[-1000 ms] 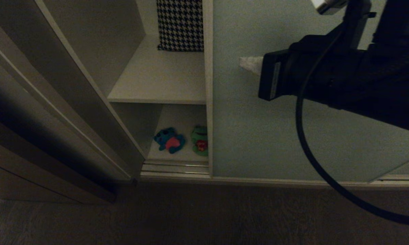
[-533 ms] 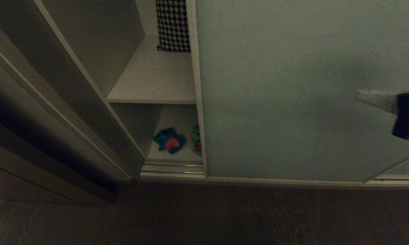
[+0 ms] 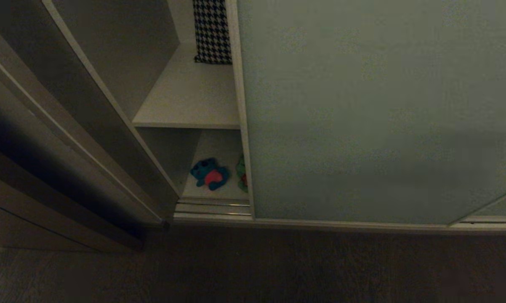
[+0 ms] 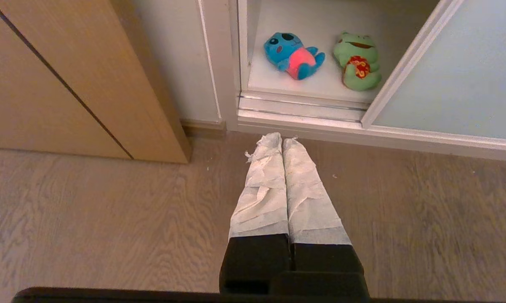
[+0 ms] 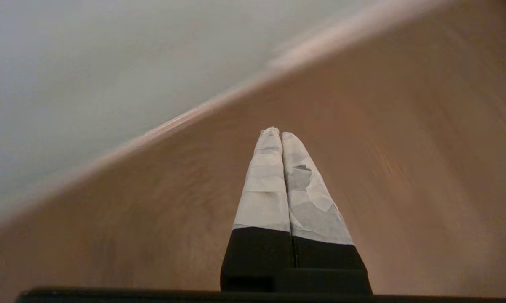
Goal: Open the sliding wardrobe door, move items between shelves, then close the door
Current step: Close the door
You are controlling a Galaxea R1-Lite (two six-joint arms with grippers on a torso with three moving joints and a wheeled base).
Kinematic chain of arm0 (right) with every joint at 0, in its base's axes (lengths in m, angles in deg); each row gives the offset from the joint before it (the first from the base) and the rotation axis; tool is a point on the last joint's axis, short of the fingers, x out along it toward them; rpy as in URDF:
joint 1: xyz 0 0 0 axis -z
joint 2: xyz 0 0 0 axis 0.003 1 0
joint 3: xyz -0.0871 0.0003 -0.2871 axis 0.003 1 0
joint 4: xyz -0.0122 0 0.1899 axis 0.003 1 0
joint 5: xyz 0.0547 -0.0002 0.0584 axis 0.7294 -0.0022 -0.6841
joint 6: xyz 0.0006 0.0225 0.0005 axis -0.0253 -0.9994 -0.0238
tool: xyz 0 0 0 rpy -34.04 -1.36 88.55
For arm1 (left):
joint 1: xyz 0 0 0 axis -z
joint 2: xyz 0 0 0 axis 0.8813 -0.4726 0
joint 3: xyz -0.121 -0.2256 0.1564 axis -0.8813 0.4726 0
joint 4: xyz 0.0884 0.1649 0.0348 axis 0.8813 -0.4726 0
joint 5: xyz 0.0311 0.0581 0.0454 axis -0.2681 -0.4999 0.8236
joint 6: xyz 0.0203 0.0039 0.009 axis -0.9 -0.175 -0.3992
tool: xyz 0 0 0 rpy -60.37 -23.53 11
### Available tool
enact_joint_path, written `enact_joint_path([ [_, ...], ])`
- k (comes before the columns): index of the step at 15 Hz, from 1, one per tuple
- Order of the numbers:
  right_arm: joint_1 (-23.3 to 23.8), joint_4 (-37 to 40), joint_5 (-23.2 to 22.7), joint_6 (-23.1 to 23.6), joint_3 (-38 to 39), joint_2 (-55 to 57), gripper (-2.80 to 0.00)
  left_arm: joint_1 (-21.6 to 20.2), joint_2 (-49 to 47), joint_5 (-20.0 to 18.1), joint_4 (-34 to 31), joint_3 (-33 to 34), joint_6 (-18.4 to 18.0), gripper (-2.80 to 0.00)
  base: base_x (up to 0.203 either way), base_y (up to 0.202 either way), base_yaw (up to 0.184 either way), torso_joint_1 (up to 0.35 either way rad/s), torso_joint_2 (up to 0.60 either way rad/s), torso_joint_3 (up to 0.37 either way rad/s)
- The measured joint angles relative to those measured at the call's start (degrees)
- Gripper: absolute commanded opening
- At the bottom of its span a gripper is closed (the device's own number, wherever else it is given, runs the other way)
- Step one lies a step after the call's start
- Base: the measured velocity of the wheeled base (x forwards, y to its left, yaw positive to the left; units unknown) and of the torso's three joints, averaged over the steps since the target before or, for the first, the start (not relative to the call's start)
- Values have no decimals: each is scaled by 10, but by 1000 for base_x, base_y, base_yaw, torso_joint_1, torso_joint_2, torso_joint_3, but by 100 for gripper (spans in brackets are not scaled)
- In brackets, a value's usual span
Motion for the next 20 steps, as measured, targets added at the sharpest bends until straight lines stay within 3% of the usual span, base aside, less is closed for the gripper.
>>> enact_joint_path([
  [4, 259, -56, -36, -79, 5, 62, -280, 0, 0, 0, 0, 0, 0, -280, 0, 0, 0, 0, 0, 0],
  [6, 352, -89, -99, -107, -50, 109, -280, 0, 0, 0, 0, 0, 0, -280, 0, 0, 0, 0, 0, 0],
  [9, 457, -105, -237, -153, -164, 187, -280, 0, 0, 0, 0, 0, 0, -280, 0, 0, 0, 0, 0, 0],
  [13, 515, -109, -368, -185, -308, 306, -280, 0, 0, 0, 0, 0, -1, -280, 0, 0, 0, 0, 0, 0],
  [17, 528, -109, -455, -211, -416, 409, -280, 0, 0, 0, 0, 0, 0, -280, 0, 0, 0, 0, 0, 0],
  [20, 530, -109, -548, -232, -459, 467, -280, 0, 0, 0, 0, 0, 0, -280, 0, 0, 0, 0, 0, 0],
])
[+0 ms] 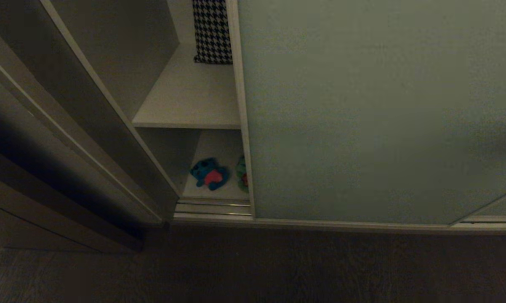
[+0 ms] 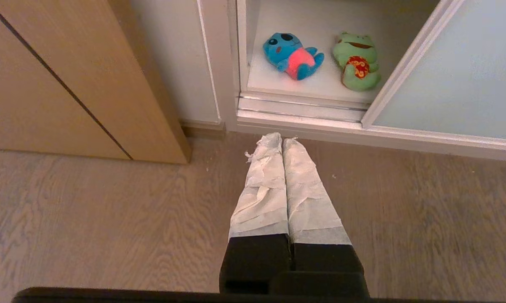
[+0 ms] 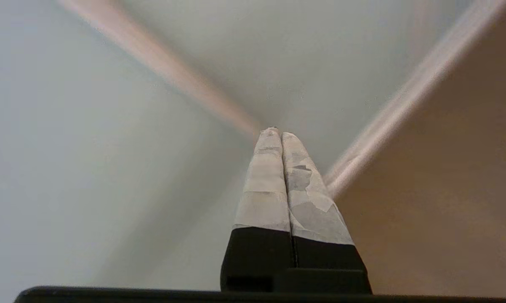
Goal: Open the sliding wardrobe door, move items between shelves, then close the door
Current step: Close the door
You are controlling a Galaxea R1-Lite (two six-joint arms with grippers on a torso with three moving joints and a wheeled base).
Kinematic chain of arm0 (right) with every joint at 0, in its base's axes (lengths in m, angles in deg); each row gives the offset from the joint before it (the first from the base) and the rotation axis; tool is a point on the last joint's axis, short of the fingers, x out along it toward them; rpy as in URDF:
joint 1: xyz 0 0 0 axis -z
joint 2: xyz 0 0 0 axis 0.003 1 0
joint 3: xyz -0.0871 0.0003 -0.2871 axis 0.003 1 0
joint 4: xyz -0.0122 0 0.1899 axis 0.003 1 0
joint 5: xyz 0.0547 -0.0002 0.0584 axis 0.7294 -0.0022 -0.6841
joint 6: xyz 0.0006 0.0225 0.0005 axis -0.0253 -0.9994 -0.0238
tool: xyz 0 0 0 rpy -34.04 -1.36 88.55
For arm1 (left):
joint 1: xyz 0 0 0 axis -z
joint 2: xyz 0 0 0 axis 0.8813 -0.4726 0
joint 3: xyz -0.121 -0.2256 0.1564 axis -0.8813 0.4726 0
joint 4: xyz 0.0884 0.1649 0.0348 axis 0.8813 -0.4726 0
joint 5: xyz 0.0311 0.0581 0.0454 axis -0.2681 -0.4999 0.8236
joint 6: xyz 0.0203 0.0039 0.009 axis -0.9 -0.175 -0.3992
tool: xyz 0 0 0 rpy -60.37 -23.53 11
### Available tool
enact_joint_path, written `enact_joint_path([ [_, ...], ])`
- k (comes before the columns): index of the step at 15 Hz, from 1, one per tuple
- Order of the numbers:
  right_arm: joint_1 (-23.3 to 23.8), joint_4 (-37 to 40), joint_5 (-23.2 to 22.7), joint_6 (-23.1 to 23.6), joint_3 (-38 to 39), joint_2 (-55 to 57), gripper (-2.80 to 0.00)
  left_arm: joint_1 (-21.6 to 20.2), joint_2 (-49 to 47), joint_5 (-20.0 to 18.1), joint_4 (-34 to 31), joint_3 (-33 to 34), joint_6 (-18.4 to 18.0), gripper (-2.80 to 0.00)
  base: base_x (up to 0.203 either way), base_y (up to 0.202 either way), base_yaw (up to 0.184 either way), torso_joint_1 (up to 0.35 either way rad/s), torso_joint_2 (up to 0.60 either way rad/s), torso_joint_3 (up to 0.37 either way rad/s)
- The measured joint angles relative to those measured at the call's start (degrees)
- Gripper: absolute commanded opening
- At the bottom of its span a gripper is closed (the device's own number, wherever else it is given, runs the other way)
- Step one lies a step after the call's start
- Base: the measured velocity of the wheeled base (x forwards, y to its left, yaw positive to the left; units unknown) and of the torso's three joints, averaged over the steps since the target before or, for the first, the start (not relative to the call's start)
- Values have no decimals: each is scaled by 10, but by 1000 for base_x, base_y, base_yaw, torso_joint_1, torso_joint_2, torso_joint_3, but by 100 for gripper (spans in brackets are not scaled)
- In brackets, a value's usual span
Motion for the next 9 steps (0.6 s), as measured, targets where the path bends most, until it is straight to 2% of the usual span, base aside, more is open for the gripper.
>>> enact_joint_path([
  [2, 0, 0, -62, -4, -9, 26, -280, 0, 0, 0, 0, 0, 0, -280, 0, 0, 0, 0, 0, 0],
  [3, -1, -1, -77, -5, -14, 38, -280, 0, 0, 0, 0, 0, 0, -280, 0, 0, 0, 0, 0, 0],
  [5, -11, -2, -81, -4, -27, 60, -280, 0, 0, 0, 0, 0, 0, -280, 0, 0, 0, 0, 0, 0],
  [9, -61, -1, -77, -3, -58, 104, -280, 0, 0, 0, 0, 0, 0, -280, 0, 0, 0, 0, 0, 0],
])
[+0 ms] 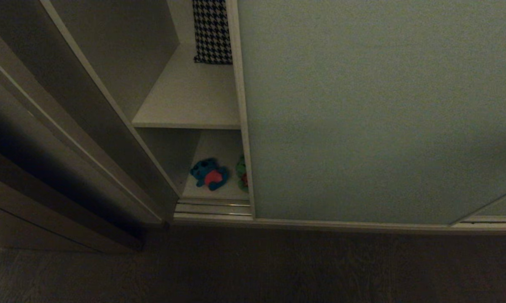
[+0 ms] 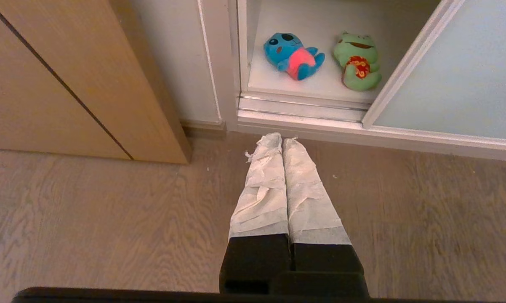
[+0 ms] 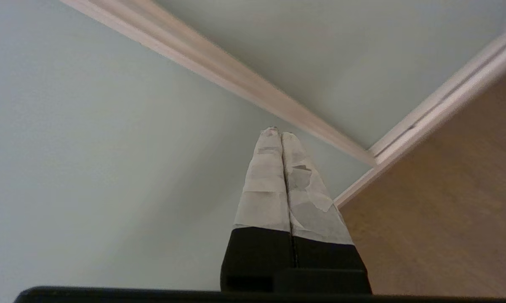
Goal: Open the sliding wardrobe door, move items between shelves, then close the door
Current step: Close the door
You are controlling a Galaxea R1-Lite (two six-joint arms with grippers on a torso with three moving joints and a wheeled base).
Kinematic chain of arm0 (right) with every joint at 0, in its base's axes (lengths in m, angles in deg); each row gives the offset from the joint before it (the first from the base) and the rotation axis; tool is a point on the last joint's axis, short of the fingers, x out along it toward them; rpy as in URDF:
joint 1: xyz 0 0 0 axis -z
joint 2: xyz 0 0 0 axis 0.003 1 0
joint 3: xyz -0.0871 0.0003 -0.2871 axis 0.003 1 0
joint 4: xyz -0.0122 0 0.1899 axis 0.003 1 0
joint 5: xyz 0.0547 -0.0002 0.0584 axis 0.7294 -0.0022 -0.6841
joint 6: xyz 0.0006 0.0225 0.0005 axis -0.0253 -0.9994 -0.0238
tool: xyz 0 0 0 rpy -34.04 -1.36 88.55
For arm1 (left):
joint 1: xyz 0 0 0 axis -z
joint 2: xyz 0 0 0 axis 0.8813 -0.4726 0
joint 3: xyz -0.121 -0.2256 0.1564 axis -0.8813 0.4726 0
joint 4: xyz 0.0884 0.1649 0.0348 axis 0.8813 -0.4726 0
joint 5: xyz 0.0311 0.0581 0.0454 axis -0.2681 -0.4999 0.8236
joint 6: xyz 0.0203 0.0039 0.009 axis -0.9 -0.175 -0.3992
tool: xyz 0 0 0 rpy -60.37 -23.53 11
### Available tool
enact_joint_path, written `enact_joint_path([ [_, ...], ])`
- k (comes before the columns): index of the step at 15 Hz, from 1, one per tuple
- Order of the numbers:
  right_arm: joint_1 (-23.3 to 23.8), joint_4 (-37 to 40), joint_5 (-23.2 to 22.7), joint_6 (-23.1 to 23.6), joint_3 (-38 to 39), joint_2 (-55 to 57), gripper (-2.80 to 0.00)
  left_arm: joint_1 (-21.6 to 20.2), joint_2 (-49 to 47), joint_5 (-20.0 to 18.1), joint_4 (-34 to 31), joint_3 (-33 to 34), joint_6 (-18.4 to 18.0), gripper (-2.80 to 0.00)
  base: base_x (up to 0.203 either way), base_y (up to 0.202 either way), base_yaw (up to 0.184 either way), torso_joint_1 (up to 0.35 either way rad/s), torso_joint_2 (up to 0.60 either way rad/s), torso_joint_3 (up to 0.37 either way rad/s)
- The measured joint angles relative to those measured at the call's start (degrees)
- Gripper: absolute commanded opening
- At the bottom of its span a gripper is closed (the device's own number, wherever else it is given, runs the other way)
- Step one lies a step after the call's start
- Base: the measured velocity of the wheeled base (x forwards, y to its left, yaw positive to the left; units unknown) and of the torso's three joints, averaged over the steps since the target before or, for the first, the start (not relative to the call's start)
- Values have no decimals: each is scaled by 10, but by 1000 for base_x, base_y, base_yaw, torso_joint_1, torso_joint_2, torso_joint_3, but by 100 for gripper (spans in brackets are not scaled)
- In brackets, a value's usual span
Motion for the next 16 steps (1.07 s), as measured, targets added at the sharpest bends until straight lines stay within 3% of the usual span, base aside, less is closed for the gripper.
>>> enact_joint_path([
  [7, -72, -5, 54, -3, -52, 54, -280, 0, 0, 0, 0, 0, 0, -280, 0, 0, 0, 0, 0, 0],
  [10, -90, -52, 93, -9, -55, 72, -280, 0, 0, 0, 0, 0, 0, -280, 0, 0, 0, 0, 0, 0],
  [16, -117, -84, 100, -26, -51, 87, -280, 0, 0, 0, 0, 0, 0, -280, 0, 0, 0, 0, 0, 0],
])
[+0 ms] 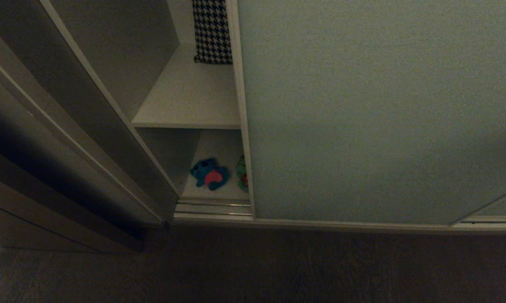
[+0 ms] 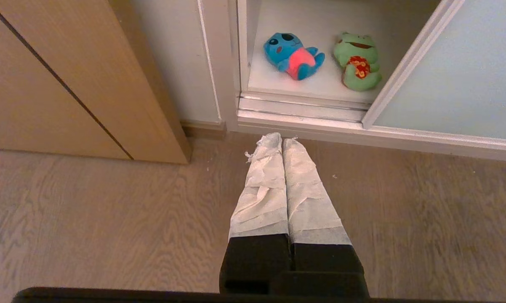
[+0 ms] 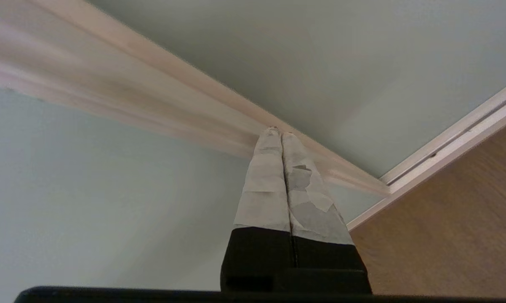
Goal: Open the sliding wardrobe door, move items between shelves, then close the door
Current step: Close the door
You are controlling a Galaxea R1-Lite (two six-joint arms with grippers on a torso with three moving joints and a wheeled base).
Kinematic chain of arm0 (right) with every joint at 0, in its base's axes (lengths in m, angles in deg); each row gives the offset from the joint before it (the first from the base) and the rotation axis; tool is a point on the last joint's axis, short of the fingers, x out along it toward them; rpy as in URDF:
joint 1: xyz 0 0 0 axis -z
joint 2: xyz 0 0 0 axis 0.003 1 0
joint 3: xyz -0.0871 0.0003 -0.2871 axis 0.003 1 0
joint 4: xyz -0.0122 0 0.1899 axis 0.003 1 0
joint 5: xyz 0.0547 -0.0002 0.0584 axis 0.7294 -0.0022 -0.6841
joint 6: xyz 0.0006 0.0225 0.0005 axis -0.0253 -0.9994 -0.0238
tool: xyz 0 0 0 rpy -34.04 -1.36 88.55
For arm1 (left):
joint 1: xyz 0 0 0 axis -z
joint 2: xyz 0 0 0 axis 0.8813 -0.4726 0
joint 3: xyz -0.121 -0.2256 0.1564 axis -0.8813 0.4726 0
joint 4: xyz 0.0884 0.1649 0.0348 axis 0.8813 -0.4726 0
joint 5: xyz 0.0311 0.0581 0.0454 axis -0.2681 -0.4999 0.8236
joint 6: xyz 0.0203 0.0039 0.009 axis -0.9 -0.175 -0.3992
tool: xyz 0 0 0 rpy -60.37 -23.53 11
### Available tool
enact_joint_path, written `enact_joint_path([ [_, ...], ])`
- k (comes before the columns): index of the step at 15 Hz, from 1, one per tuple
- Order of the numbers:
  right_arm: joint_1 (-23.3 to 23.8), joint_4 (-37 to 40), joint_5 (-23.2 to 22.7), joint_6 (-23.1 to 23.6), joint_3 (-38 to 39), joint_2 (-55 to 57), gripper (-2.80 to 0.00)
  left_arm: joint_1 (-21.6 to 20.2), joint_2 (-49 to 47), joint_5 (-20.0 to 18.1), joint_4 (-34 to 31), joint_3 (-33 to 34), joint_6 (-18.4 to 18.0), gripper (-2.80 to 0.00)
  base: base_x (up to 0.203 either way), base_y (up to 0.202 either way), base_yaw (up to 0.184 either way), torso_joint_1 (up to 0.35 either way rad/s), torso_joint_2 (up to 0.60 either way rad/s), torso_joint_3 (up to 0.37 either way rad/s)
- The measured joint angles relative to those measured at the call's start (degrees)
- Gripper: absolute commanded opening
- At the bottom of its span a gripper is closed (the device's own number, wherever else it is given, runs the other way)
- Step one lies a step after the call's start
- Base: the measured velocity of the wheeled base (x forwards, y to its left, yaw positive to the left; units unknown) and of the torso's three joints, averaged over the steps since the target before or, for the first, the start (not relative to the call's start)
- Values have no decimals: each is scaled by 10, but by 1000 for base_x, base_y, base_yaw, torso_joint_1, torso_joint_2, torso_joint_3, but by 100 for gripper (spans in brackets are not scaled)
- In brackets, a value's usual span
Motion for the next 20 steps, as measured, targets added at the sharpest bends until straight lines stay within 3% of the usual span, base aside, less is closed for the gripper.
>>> enact_joint_path([
  [14, -16, -12, -4, -1, 58, -38, -280, 0, 0, 0, 0, 0, 0, -280, 0, 0, 0, 0, 0, 0],
  [20, 15, -112, -6, -1, 130, -72, -280, 0, 0, 0, 0, 0, 0, -280, 0, 0, 0, 0, 0, 0],
])
